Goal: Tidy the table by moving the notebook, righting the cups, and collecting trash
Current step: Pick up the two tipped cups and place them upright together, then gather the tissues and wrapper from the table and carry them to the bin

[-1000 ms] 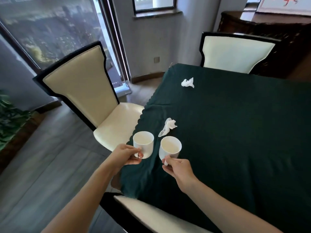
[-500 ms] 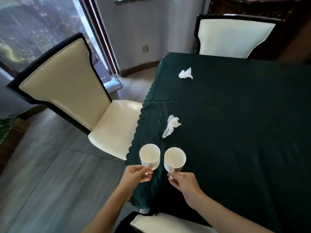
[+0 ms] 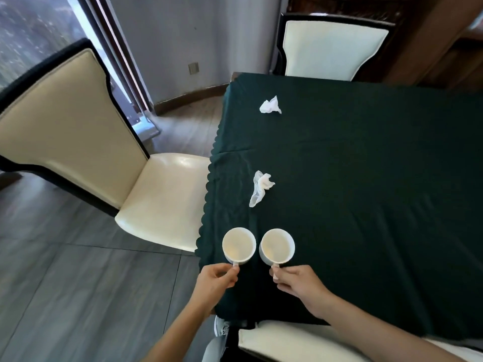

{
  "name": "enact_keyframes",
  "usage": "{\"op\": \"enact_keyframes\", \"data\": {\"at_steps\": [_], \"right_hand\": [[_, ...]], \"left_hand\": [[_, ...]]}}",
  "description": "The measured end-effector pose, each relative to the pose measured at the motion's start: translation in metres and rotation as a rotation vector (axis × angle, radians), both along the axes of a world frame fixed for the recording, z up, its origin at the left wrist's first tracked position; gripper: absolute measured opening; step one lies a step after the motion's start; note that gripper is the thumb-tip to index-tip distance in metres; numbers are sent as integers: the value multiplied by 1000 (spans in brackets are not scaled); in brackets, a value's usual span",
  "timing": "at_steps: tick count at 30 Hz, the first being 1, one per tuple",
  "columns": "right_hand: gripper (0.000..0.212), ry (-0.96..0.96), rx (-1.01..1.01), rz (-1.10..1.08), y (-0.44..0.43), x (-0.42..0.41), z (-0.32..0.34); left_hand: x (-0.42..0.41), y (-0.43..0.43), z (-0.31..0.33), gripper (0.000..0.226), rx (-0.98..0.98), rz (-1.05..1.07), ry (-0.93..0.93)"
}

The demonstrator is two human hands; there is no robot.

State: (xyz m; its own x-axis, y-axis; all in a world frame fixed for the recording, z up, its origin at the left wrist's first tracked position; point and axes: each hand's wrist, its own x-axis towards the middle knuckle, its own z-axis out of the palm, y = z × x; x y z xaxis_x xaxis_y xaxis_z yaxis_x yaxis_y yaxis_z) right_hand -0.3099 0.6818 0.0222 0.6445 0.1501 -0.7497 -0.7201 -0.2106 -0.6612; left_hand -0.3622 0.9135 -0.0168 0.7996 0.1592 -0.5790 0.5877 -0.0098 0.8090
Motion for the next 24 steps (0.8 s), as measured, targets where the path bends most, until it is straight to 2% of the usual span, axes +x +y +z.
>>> {"op": "enact_keyframes", "data": {"at_steps": [3, 7, 9, 12, 14, 17, 20, 24], "right_hand": [[19, -44, -66, 78, -4, 4, 5], [15, -89, -182, 351, -17, 18, 15], [8, -152, -323, 510, -26, 35, 21], [21, -230, -548, 662, -33, 69, 25], [13, -268, -606, 721, -32, 95, 25], [25, -333, -599, 712, -22, 130, 25], [25, -383, -556, 613, -5, 163, 20], [36, -476, -539, 601, 25, 197, 11]], "left_hand": [[5, 10, 9, 17, 99, -103, -13], [21, 30, 30, 17, 265, -175, -51], [37, 43, 40, 18, 316, -187, -83], [67, 57, 53, 19, 361, -176, -124], [90, 57, 59, 18, 381, -178, -152], [123, 50, 62, 18, 391, -185, -191], [152, 37, 58, 17, 405, -186, -183], [180, 20, 46, 14, 400, -171, -153]]}}
